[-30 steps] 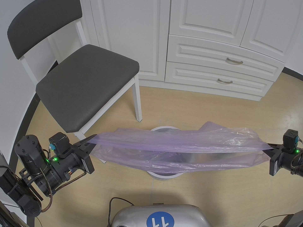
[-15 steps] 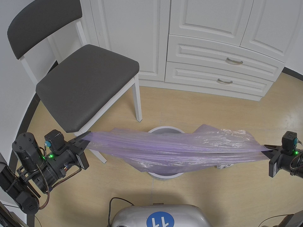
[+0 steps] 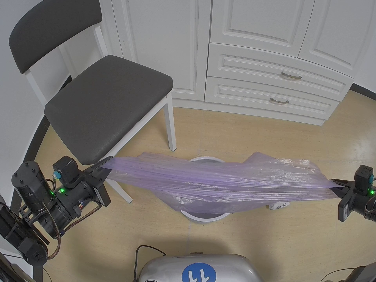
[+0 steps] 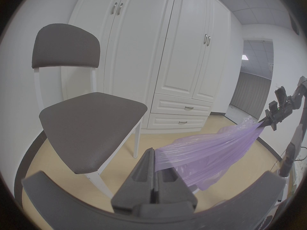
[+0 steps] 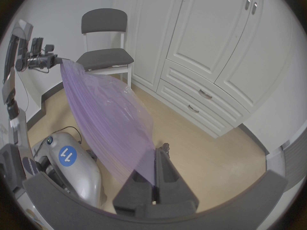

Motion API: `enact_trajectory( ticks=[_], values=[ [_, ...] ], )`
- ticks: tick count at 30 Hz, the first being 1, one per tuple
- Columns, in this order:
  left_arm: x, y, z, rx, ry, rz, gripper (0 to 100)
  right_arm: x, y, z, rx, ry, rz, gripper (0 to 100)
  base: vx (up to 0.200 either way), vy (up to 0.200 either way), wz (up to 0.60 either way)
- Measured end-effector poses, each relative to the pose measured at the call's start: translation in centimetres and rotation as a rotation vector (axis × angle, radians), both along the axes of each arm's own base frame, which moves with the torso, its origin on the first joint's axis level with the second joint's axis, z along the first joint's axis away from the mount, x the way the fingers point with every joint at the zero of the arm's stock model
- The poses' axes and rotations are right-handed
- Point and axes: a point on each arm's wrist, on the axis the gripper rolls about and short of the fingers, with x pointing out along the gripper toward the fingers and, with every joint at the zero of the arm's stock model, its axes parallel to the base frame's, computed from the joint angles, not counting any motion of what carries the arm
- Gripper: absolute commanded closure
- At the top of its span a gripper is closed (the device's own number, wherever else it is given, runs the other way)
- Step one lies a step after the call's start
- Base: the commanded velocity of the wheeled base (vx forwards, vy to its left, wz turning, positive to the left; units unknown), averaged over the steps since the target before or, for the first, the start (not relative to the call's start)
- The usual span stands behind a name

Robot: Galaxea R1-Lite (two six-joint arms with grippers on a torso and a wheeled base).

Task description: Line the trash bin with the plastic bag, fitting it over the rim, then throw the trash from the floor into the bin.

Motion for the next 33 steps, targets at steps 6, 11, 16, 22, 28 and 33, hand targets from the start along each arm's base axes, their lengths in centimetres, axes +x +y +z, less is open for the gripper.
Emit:
enact_trajectory(
  ticks=[6,11,16,22,28,33],
  values=[
    [-0.7,-0.5,0.6,0.032,-0.047,-0.027,100,-1.0,-0.3,-0.1,-0.049,-0.028,0.018,100,0.0,0.0,0.0],
    [-1.3,-1.0,0.7,0.056,-0.062,-0.054,100,-1.5,-0.5,-0.2,-0.076,-0.045,0.028,100,0.0,0.0,0.0],
    [-1.8,-1.6,0.7,0.057,-0.065,-0.089,100,-1.9,-0.6,-0.1,-0.088,-0.061,0.037,100,0.0,0.0,0.0],
    [-2.4,-3.1,0.5,0.062,-0.056,-0.124,100,-2.1,-0.3,-0.3,-0.091,-0.059,0.059,100,0.0,0.0,0.0],
    [-2.8,-4.5,-0.2,0.073,-0.029,-0.179,100,-2.3,0.2,-0.6,-0.1,-0.049,0.114,100,0.0,0.0,0.0],
    [-3.0,-5.3,-0.4,0.071,-0.019,-0.217,100,-2.4,0.6,-0.8,-0.106,-0.042,0.161,100,0.0,0.0,0.0]
  ],
)
